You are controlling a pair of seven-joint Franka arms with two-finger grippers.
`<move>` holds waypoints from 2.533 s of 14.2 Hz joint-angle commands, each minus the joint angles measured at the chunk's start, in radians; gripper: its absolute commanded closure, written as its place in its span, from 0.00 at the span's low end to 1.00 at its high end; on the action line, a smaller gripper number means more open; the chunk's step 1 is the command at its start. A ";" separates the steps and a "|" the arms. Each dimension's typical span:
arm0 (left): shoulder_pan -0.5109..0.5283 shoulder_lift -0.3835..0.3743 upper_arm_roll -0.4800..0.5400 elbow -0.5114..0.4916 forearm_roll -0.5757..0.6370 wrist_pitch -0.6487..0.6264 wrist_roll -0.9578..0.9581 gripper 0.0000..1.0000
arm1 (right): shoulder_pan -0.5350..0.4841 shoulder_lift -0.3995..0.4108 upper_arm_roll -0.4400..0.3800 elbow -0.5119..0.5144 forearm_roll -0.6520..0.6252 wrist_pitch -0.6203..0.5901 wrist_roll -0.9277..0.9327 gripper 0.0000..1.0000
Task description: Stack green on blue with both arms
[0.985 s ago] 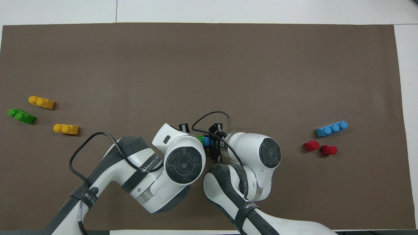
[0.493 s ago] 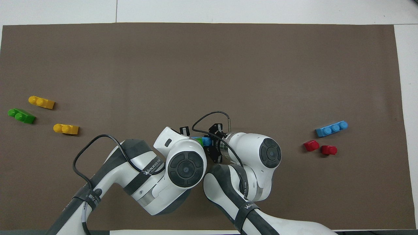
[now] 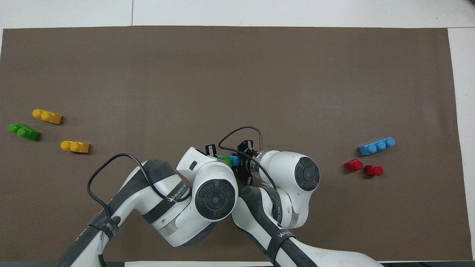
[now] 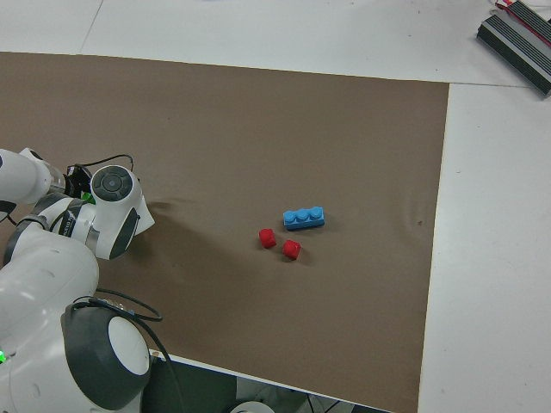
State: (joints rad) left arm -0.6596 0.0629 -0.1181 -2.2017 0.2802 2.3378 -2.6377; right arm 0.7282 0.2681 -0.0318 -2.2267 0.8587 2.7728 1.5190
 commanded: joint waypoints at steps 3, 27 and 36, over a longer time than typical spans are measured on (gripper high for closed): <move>-0.002 0.095 0.021 -0.003 0.100 0.072 -0.070 1.00 | -0.015 0.000 -0.008 -0.073 -0.041 0.013 0.003 1.00; 0.423 -0.049 0.020 0.129 -0.006 -0.144 0.652 0.00 | -0.476 -0.139 -0.011 0.060 -0.375 -0.563 -0.485 0.00; 0.676 -0.037 0.023 0.289 -0.174 -0.287 1.656 0.00 | -0.625 -0.191 -0.011 0.261 -0.630 -0.935 -0.971 0.00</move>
State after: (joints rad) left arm -0.0303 0.0228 -0.0836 -1.9594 0.1511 2.1093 -1.1903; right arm 0.1286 0.0944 -0.0530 -2.0159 0.2954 1.9170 0.6525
